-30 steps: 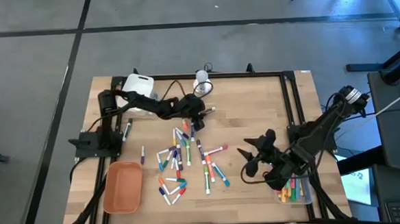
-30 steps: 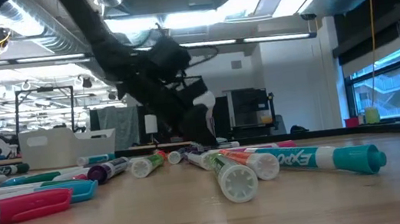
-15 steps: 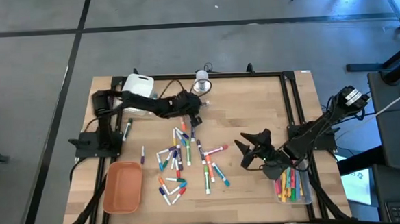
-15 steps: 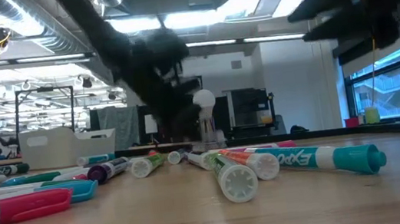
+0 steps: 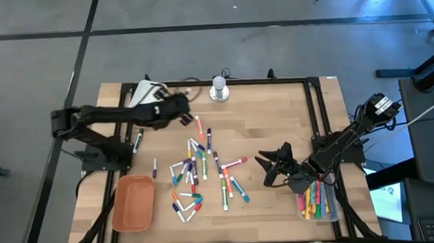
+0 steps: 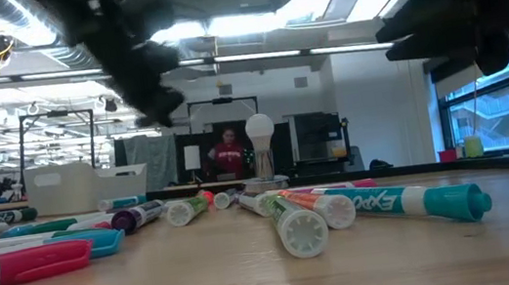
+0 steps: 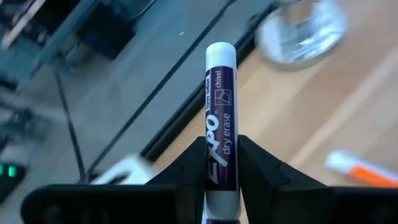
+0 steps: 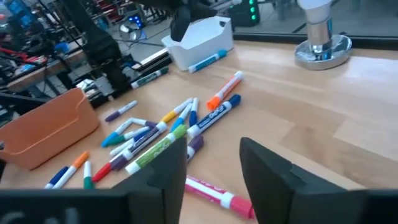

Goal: Pick & Place Markers
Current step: Put the violet marker pen into the white bin, then put the light blue marker pen into the white bin

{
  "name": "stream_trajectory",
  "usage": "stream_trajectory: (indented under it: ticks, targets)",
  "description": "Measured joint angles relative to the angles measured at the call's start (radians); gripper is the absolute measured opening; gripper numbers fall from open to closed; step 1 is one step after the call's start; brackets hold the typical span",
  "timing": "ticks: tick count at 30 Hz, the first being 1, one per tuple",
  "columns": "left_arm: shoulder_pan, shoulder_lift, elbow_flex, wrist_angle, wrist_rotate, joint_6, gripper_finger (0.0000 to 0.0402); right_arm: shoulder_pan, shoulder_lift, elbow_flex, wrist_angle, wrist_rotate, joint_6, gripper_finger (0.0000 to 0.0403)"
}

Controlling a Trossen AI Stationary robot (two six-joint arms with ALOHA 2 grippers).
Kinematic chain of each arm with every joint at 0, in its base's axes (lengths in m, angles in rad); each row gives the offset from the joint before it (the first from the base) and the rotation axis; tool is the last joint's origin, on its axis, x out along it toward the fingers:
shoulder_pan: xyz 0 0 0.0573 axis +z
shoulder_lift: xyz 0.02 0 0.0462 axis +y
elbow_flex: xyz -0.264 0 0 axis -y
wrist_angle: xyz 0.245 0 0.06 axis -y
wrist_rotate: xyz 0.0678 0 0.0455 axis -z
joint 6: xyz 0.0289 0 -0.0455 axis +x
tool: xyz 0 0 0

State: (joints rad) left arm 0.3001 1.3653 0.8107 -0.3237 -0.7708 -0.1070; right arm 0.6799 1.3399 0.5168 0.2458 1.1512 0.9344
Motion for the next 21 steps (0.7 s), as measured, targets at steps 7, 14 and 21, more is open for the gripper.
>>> stream_trajectory:
  ticks: [7, 14, 21]
  targets:
    - [0.171, -0.175, -0.178, -0.069, -0.006, -0.131, 0.0066, 0.013, 0.000, 0.000, -0.001, 0.014, 0.004, 0.0115]
    - [0.307, -0.224, -0.227, -0.096, 0.099, -0.167, 0.0072, 0.011, 0.000, 0.000, -0.001, 0.032, 0.004, 0.0107]
    - [0.393, -0.215, -0.227, -0.099, 0.177, -0.163, 0.0117, 0.011, 0.000, 0.000, -0.001, 0.034, 0.003, 0.0107]
